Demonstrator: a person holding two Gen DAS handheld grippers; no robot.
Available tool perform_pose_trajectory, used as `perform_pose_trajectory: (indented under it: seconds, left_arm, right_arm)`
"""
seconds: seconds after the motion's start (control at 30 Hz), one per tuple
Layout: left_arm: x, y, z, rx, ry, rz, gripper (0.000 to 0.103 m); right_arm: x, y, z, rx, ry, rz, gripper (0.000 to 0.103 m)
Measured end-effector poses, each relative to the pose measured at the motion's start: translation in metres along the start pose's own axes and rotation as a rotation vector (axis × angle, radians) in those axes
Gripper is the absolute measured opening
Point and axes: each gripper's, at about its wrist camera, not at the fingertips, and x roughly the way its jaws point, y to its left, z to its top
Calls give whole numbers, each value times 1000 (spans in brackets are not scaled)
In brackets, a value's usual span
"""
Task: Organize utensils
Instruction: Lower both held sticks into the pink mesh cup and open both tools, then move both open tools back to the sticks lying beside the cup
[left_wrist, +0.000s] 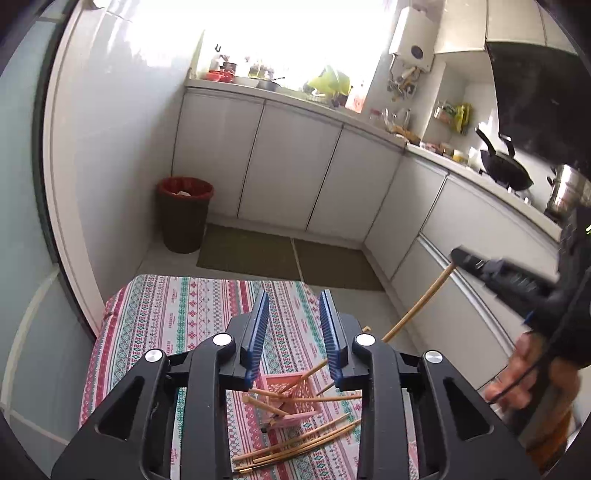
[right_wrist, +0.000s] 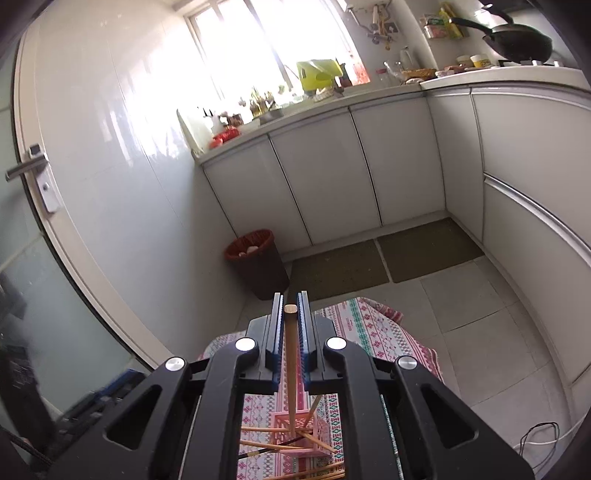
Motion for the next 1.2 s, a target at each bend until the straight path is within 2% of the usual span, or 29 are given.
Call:
perform_pose_trajectory:
  seconds: [0.37,0.43,0.5,0.57,0.73,0.87,1.03,1.1,1.2]
  left_arm:
    - [13,13,2,-31,40,23,31]
    - [13,16,2,-36,42,27,32]
    - [12,16,2,-41,41,32,34]
    - [11,14,1,-36,38,35,35]
    - [6,6,-2,-22,37,46,39]
    - [0,-4,-8,-6,39,55,48]
    - [-6,-18,-21,28,53,66,61]
    - [-7,-23,-26,38,60,73,63]
    - [-10,-27,-37,41,73,73,67]
  right_arm:
    - [59,11,-17,-30,95,-20,9]
    - [64,12,-18,-29,109,-15,17]
    - [60,14,-18,-32,99,-13,30]
    - [52,14,-19,-46,85,-29,34]
    - [34,15,-24,-74,74,-76,34]
    - [16,14,-37,-93,79,-104,36]
    - [-1,13,-57,-106,101,-119,50]
    - [-8,11,-63,-105,111,-120,60]
    - [-20,8,-73,-98,113,-130,69]
